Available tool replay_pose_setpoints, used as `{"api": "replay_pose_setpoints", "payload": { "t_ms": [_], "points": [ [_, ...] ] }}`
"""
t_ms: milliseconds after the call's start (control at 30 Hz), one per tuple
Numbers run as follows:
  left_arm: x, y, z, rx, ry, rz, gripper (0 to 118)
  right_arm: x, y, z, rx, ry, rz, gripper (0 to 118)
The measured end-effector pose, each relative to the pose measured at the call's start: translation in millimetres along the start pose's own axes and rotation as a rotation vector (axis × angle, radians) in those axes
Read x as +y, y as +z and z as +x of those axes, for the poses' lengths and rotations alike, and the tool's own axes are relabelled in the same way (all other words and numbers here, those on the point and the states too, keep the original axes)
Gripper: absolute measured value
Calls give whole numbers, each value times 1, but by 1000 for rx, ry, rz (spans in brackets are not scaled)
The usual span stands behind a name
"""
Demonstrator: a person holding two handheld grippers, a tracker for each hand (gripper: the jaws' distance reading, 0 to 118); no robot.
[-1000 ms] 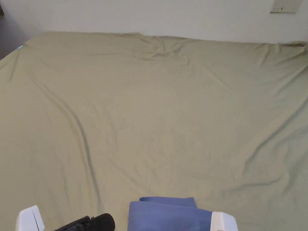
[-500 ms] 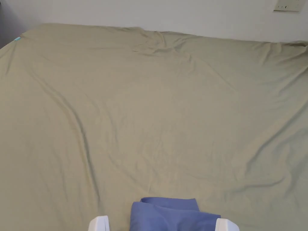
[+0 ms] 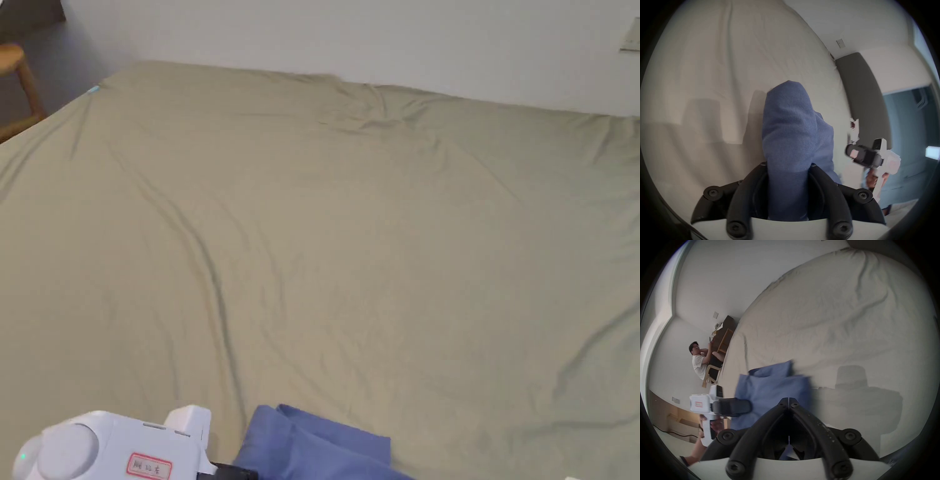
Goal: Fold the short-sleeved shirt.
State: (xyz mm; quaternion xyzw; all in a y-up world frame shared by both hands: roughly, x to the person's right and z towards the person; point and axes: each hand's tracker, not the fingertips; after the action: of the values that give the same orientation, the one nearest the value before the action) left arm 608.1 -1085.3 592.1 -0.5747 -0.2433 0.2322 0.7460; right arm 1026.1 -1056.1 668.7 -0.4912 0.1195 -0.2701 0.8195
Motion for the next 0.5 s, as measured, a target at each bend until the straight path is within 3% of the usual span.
{"api": "replay_pose_setpoints", "payload": {
  "t_ms": [167,500],
  "points": [
    [11,77,-40,377,-41,26,28,-1,-4,-9,-29,10,12,0],
    [18,160,-110,816,40,0,28,-2,-24,-37,-73,118,-74,0]
  ]
}}
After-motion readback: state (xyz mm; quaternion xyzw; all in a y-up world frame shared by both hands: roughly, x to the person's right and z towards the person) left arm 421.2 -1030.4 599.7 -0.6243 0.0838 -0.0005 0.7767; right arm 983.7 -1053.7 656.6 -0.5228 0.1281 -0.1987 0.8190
